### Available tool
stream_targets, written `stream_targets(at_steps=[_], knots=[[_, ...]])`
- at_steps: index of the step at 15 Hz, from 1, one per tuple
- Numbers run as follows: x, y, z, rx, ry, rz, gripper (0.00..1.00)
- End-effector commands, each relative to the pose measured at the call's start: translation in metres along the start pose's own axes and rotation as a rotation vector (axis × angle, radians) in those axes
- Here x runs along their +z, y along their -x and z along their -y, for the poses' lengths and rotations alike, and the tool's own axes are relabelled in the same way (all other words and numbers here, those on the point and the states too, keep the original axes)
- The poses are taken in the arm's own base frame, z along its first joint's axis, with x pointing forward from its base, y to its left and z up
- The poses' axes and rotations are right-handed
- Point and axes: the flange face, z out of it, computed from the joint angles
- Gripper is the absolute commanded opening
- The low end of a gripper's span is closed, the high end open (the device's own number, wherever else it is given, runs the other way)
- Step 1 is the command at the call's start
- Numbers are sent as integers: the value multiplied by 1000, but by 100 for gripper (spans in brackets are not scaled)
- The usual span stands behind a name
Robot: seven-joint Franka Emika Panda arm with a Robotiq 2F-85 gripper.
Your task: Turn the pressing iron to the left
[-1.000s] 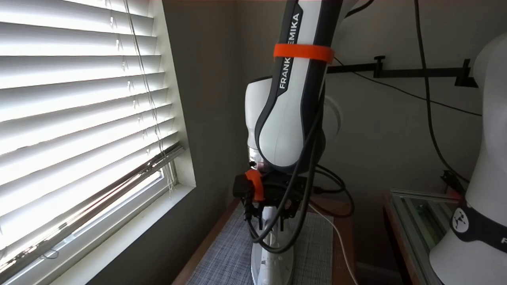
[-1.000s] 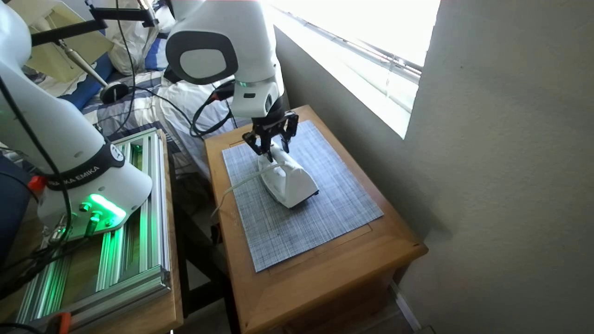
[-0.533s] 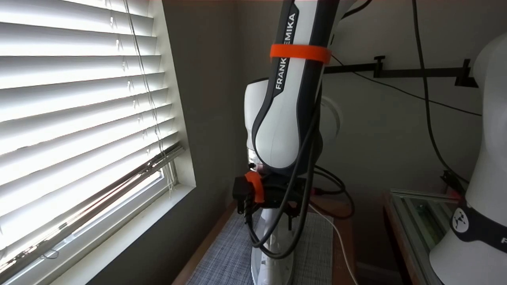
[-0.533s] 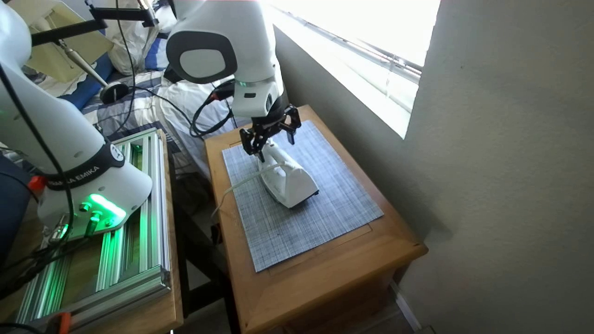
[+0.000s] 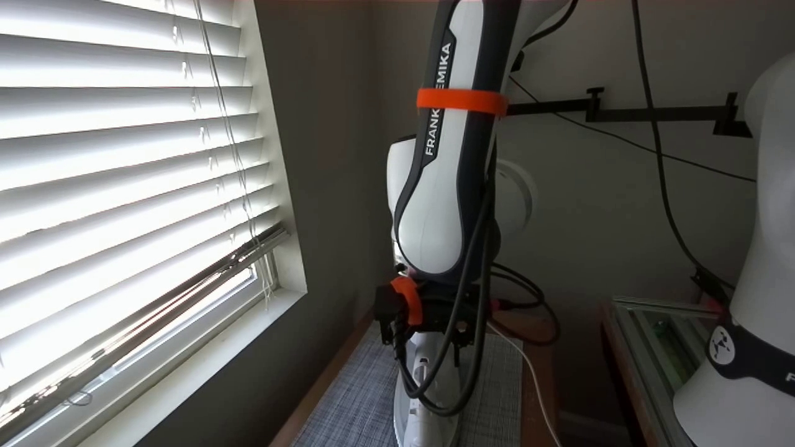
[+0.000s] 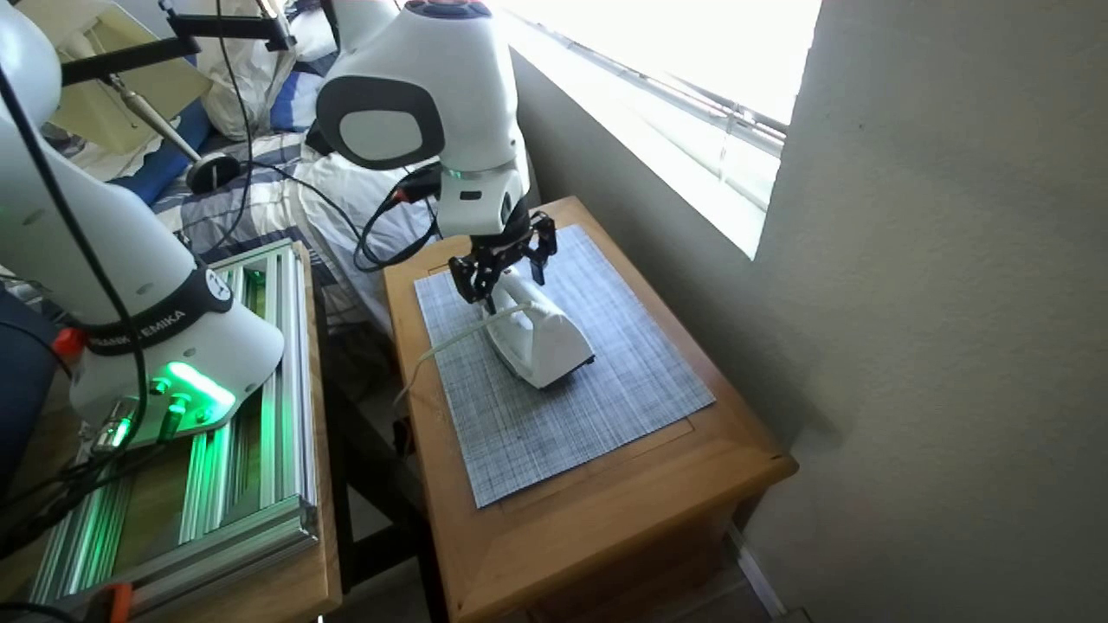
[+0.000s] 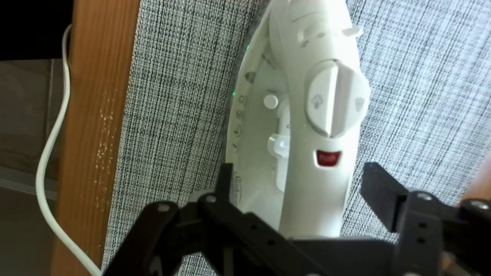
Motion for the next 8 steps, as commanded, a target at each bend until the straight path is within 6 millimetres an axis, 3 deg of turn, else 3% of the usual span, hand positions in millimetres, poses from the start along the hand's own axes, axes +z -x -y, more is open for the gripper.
stream_targets(at_steps=[1,3,4,6,8], knots=[[10,-7,4,-6,-8,4,100],[15,-8,4,-13,-1,3,97],[16,-9,5,-16,-1,6,79],[19,-10,6,-19,3,6,71],[21,-10,8,-25,6,8,56]])
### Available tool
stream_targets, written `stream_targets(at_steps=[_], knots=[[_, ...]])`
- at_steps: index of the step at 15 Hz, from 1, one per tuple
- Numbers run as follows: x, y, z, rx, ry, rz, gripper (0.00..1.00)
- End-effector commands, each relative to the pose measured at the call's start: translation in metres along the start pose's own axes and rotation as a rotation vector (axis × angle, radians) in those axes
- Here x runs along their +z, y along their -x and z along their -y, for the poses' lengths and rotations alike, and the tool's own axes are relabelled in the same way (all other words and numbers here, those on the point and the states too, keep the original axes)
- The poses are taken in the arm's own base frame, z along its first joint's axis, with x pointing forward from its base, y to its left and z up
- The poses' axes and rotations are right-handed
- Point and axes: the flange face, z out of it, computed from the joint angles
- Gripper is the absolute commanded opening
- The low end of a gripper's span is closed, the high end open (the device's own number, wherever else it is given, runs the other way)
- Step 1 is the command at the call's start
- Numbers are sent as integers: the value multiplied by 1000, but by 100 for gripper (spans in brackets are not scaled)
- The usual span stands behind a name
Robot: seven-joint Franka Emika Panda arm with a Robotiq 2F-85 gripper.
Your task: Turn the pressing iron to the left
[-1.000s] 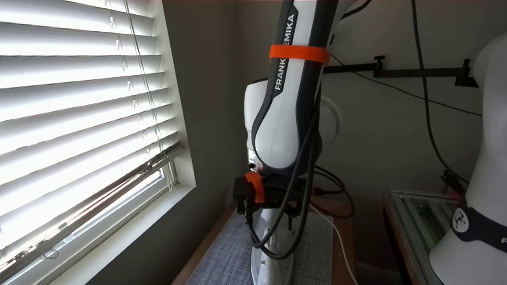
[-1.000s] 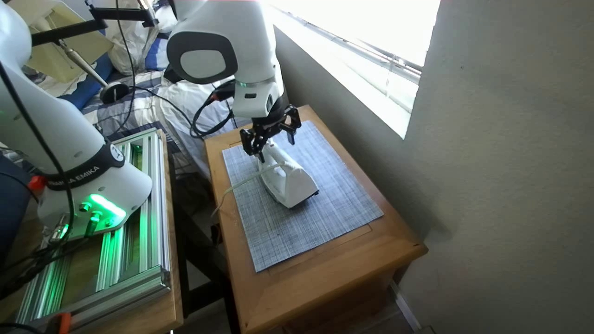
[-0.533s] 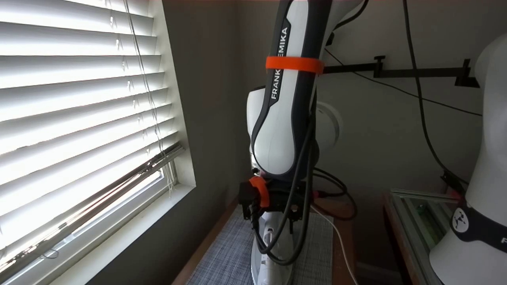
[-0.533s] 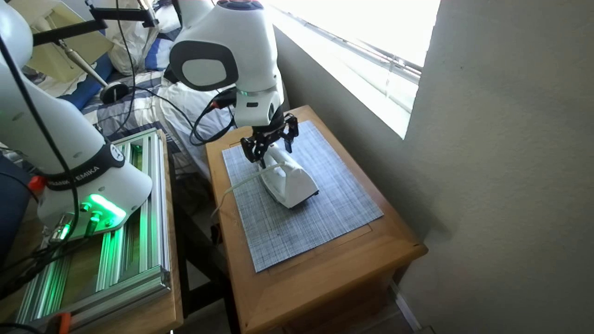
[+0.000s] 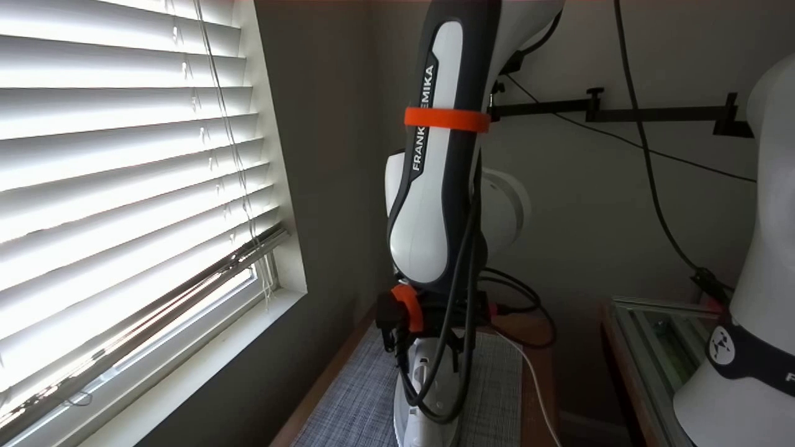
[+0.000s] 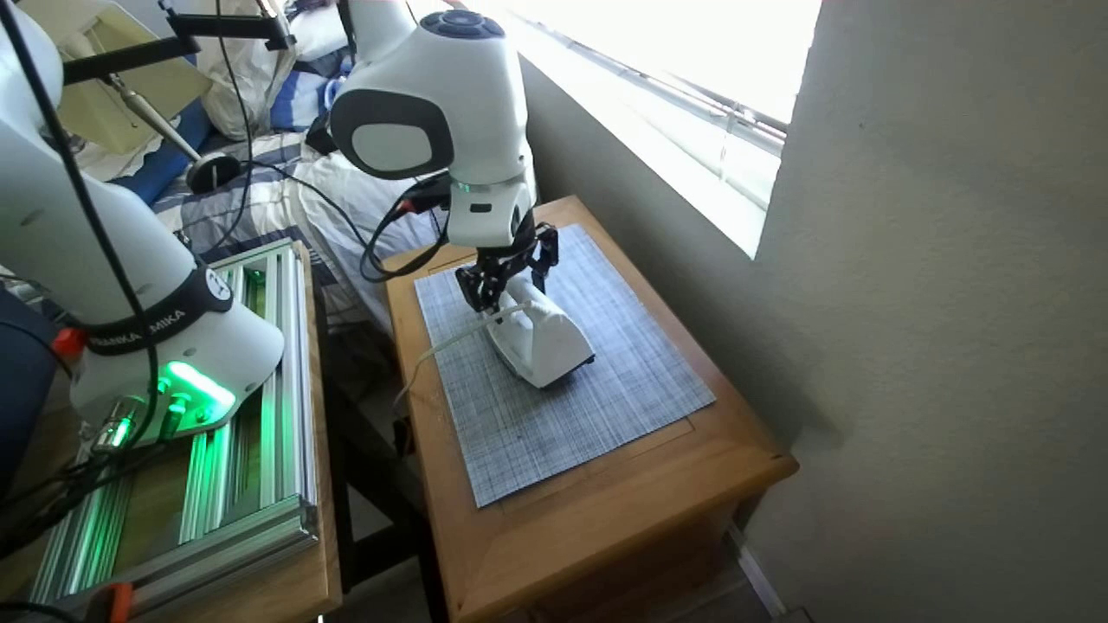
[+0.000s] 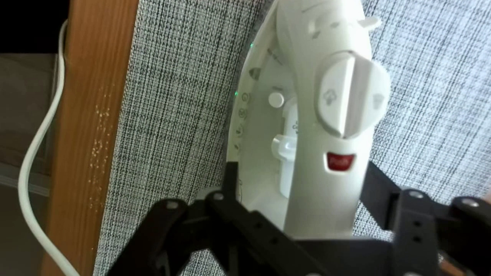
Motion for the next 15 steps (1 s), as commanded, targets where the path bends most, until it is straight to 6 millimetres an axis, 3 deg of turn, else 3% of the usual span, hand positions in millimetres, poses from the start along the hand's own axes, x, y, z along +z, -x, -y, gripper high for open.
stream_targets(at_steps=[1,8,15], knots=[[8,-4,6,-7,-12,-2,49],[12,-5,10,-8,-8,0,2],[5,-5,10,-27,-14,-9,2]])
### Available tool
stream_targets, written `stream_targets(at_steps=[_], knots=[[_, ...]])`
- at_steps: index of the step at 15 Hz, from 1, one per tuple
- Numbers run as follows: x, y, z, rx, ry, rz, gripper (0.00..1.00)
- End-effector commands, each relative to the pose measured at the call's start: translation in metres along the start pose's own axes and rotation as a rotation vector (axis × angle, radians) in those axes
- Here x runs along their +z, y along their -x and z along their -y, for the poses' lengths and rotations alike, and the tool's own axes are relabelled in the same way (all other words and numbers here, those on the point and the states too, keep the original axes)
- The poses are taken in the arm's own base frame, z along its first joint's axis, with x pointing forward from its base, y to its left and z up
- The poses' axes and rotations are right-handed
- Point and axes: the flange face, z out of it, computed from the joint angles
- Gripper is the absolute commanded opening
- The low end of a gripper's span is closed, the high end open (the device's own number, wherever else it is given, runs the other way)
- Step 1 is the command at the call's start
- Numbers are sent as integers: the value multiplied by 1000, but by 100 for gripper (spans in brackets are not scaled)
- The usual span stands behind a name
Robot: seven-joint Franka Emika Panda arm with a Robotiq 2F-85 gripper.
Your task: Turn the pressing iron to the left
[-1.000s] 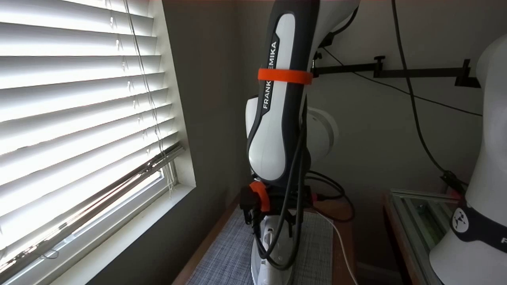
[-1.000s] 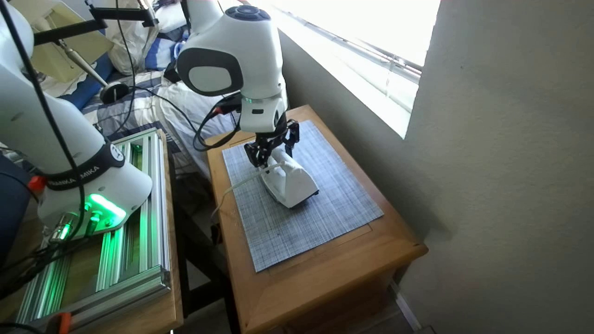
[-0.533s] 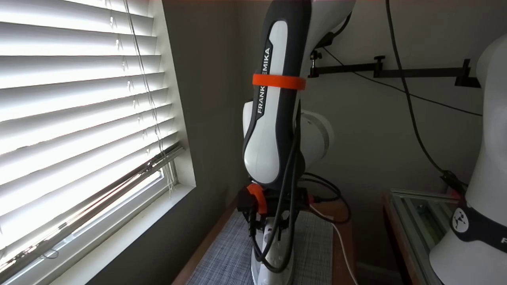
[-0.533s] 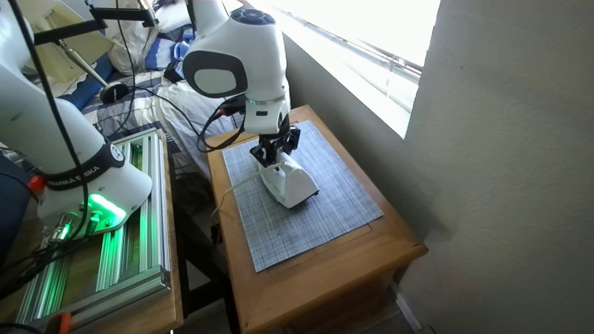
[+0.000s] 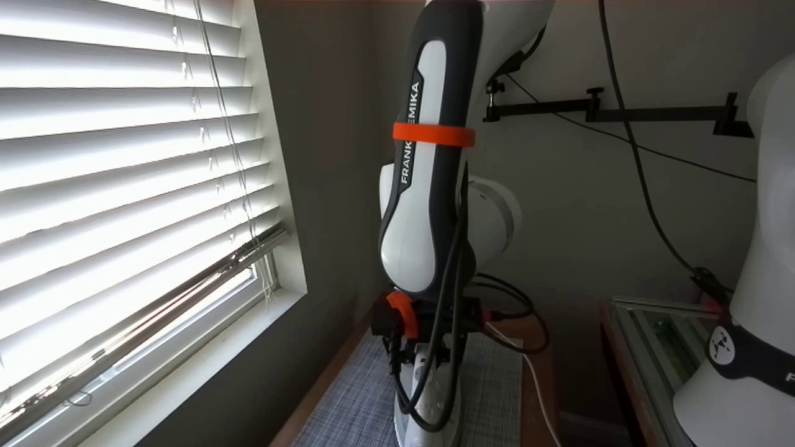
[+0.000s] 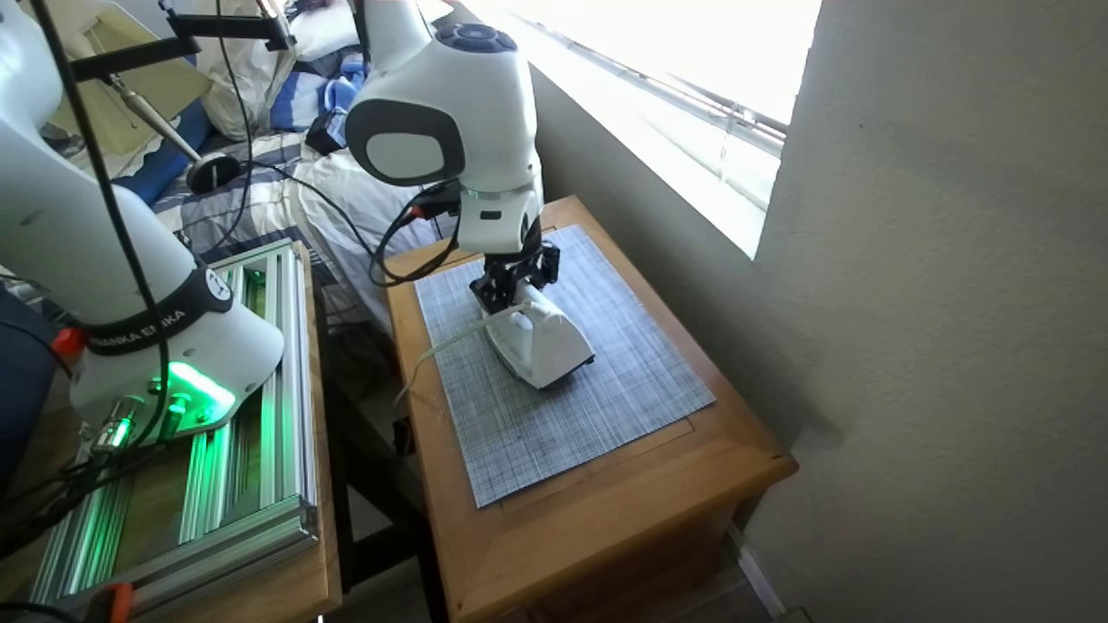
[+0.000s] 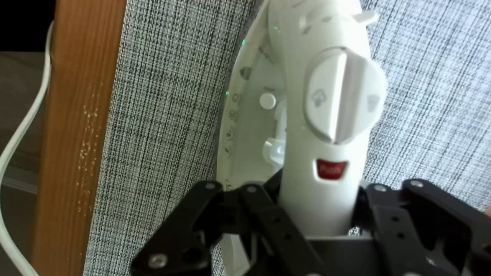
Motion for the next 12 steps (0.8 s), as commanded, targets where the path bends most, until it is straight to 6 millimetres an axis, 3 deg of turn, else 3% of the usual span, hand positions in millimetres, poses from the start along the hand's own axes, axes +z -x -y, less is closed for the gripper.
stream_targets(at_steps=[1,12], knots=[[-8,-3,2,-37,-25,-14,2],[-47,11,14,-293,9,7,2]])
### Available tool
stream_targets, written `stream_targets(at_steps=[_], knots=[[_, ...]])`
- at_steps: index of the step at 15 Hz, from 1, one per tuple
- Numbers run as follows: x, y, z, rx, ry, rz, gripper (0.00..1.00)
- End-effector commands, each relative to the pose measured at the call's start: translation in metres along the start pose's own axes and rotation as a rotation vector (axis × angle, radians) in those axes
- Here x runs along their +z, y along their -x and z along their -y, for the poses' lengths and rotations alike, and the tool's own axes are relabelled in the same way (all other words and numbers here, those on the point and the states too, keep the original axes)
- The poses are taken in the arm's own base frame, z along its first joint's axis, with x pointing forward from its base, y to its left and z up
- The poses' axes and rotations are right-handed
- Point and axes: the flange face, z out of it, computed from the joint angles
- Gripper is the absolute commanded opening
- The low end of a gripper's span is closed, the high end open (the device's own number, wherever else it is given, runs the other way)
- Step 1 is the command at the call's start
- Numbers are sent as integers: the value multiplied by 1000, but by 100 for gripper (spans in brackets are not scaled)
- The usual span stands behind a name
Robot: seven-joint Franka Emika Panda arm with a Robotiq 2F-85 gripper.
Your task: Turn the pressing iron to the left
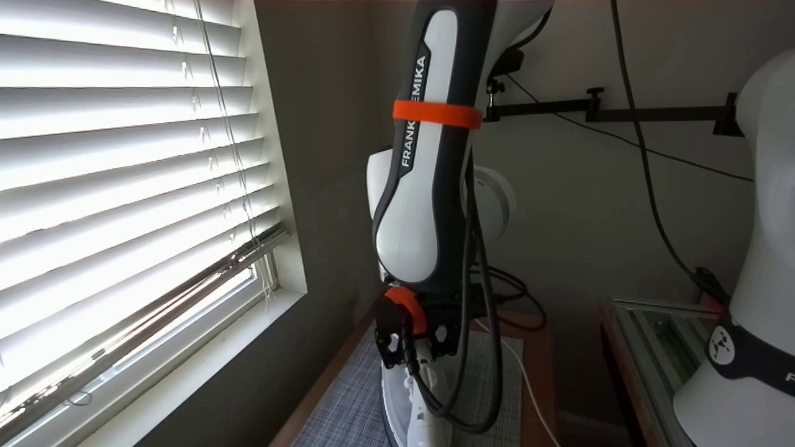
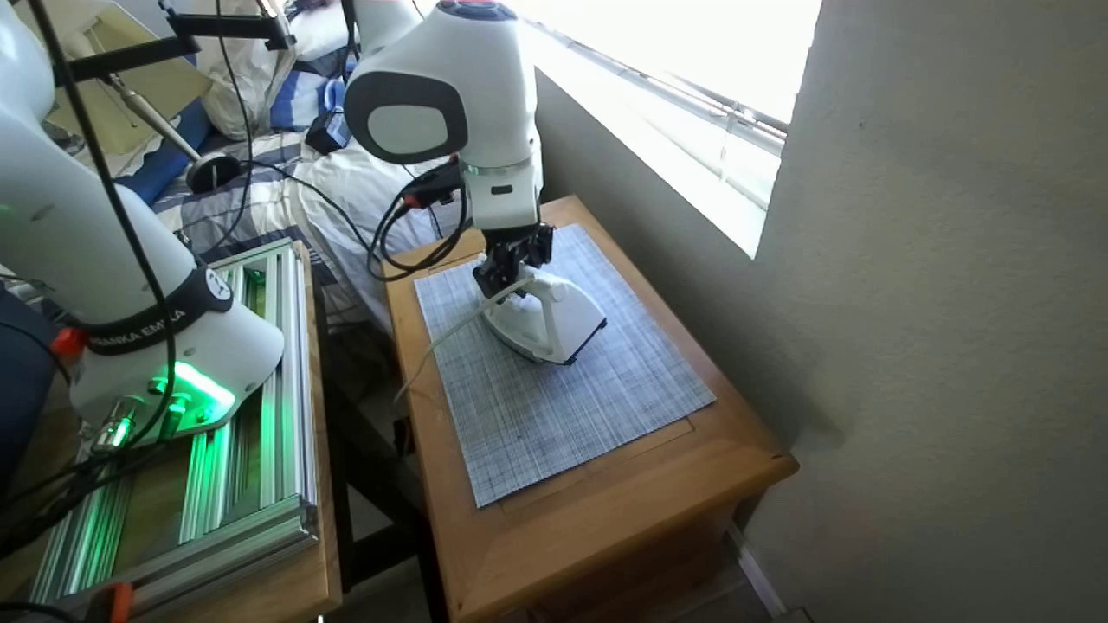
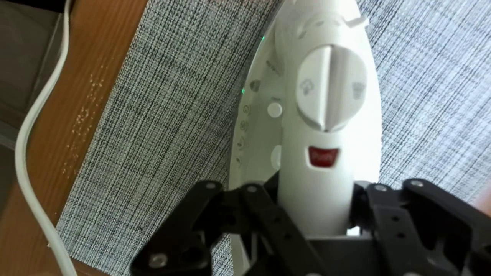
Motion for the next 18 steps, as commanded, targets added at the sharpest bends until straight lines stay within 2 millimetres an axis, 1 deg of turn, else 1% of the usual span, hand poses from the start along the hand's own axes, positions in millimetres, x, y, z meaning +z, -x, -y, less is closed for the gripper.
stream_targets(at_steps=[1,6,8,9,12,16,17,18], knots=[[-32,-4,3,-99,4,13,2],[-41,-12,6,-143,41,34,2],[-47,-13,8,-135,27,71,2],[-23,-8,3,-120,57,49,9],[-27,-10,6,-125,56,59,9],[-28,-10,7,-129,56,60,9],[-28,-10,7,-129,56,60,2],[-25,-8,7,-154,66,53,2]])
